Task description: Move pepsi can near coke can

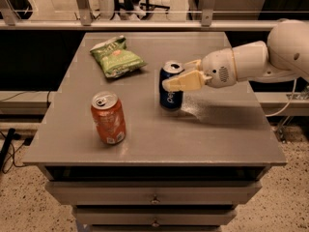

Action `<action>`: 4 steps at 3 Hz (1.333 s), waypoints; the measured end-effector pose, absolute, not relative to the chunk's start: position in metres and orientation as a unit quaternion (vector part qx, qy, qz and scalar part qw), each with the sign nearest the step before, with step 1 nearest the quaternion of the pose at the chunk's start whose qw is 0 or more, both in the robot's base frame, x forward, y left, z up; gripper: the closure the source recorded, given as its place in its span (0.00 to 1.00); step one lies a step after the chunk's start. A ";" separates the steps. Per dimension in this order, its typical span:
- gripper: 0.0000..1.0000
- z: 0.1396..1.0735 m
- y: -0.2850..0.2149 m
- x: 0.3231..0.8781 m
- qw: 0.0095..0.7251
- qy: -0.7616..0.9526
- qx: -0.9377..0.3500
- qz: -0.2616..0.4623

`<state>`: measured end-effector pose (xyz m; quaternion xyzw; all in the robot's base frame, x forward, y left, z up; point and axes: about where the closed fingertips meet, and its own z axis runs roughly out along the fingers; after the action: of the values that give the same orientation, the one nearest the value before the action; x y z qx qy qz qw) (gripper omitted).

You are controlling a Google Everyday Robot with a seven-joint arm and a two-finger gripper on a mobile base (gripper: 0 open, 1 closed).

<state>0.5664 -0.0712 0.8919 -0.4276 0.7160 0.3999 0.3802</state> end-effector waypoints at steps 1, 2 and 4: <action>1.00 0.892 -0.071 0.566 0.380 0.716 -0.428 0.400; 0.83 0.912 -0.035 0.552 0.391 0.683 -0.461 0.410; 0.29 0.945 0.022 0.512 0.416 0.622 -0.504 0.431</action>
Offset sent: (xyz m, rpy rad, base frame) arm -0.0429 0.0970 0.0584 0.0719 -0.1713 0.2107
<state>0.5119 0.0218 0.9450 -0.5044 0.6217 0.4308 0.4165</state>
